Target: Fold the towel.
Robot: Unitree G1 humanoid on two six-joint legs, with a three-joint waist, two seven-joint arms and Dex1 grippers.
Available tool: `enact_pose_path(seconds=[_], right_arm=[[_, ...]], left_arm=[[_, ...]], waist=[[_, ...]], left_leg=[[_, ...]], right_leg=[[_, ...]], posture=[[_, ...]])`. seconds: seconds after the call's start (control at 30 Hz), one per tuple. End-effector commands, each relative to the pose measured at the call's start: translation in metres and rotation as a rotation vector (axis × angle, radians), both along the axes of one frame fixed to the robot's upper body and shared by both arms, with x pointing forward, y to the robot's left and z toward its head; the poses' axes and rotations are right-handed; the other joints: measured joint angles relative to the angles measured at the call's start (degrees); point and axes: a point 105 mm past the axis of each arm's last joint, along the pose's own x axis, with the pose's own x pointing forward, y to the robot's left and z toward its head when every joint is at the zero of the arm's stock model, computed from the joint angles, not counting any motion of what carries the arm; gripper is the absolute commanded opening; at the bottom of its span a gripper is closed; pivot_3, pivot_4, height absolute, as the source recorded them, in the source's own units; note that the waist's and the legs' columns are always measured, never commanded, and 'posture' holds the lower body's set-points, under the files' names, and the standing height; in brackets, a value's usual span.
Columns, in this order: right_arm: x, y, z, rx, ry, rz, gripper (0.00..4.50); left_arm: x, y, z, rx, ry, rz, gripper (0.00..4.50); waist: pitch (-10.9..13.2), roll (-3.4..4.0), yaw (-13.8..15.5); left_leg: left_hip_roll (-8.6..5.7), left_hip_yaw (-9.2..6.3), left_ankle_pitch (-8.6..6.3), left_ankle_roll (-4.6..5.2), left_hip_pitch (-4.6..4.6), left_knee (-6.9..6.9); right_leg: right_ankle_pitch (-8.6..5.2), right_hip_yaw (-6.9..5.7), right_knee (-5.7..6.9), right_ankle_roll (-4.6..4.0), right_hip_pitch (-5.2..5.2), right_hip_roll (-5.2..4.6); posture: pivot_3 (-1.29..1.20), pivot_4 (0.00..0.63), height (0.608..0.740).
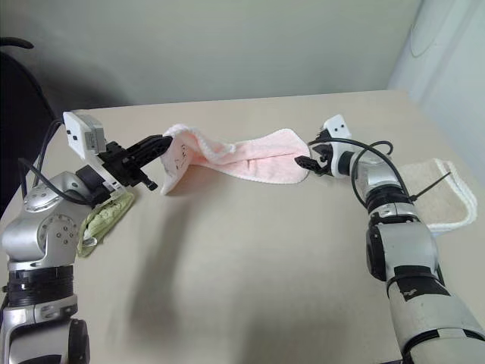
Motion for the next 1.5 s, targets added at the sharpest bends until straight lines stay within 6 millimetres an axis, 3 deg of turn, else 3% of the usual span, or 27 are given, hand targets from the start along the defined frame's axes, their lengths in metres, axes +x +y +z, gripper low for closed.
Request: enact_pose_path(seconds=[0.03,0.4,0.43,0.53,0.8,1.1,1.27,1.47,1.5], right_arm=[[0.009,0.0,0.008,0.048,0.011,-0.113,3.83],[0.009,0.017,-0.013,0.024,0.047,-0.128,3.83],[0.008,0.018,-0.014,0.029,0.053,-0.119,3.66],[0.007,0.018,-0.018,0.03,0.06,-0.123,2.89],[0.008,0.008,-0.026,0.013,0.055,-0.161,0.04],[0.008,-0.013,-0.017,0.009,0.008,-0.166,0.04],[0.005,-0.014,-0.011,-0.029,-0.03,-0.11,0.04],[0.006,-0.012,-0.009,-0.049,-0.046,-0.117,1.85],[0.006,-0.012,-0.01,-0.044,-0.039,-0.117,1.85]], left_arm=[[-0.008,0.002,0.013,-0.024,-0.055,0.014,0.0],[-0.015,0.003,0.008,-0.036,-0.04,0.039,0.0],[-0.016,0.003,0.008,-0.036,-0.039,0.039,0.0],[-0.015,0.002,0.008,-0.04,-0.037,0.039,0.0],[-0.013,-0.002,0.008,-0.047,-0.039,0.029,0.0],[-0.013,-0.001,0.016,-0.095,-0.06,0.028,0.0],[-0.015,0.005,0.022,-0.126,-0.068,0.032,0.0],[-0.016,0.0,0.02,-0.114,-0.065,0.012,0.0],[-0.016,-0.001,0.02,-0.113,-0.063,0.01,0.0]], waist=[[0.0,0.0,0.0],[0.0,-0.01,0.0],[0.0,-0.01,0.0],[0.0,-0.02,0.0],[0.0,-0.03,0.0],[0.0,-0.04,0.1],[0.0,-0.04,0.1],[0.0,-0.04,0.1],[0.0,-0.04,0.1]], left_leg=[[0.0,0.0,0.0,-0.01,0.0,-0.03],[-0.01,-0.02,-0.06,0.08,0.0,-0.17],[-0.01,-0.02,-0.07,0.08,0.0,-0.16],[0.0,-0.02,-0.06,0.06,-0.01,-0.13],[-0.01,-0.01,-0.06,0.05,-0.01,-0.1],[-0.02,-0.01,-0.05,0.02,-0.04,-0.08],[-0.02,-0.01,-0.04,0.0,-0.08,-0.05],[-0.02,-0.02,-0.04,0.0,-0.08,0.01],[-0.02,-0.02,-0.04,0.01,-0.08,0.02]], right_leg=[[0.0,0.0,-0.02,0.0,0.0,0.0],[0.0,0.0,-0.09,0.0,-0.03,0.0],[0.0,0.0,-0.09,0.0,-0.03,0.01],[0.0,0.0,-0.08,0.0,-0.03,0.01],[0.0,0.0,-0.09,0.0,-0.03,0.01],[0.0,0.0,-0.08,0.0,-0.03,0.01],[0.0,0.0,-0.08,0.0,-0.03,0.01],[0.0,0.0,-0.08,0.0,-0.03,0.01],[0.0,0.0,-0.09,0.0,-0.03,0.0]], posture=[[0.0,0.15,0.74],[0.0,0.15,0.74],[0.0,0.15,0.74],[0.0,0.15,0.74],[0.0,0.15,0.74],[0.0,0.15,0.74],[0.0,0.15,0.74],[0.0,0.15,0.74],[0.0,0.15,0.74]])
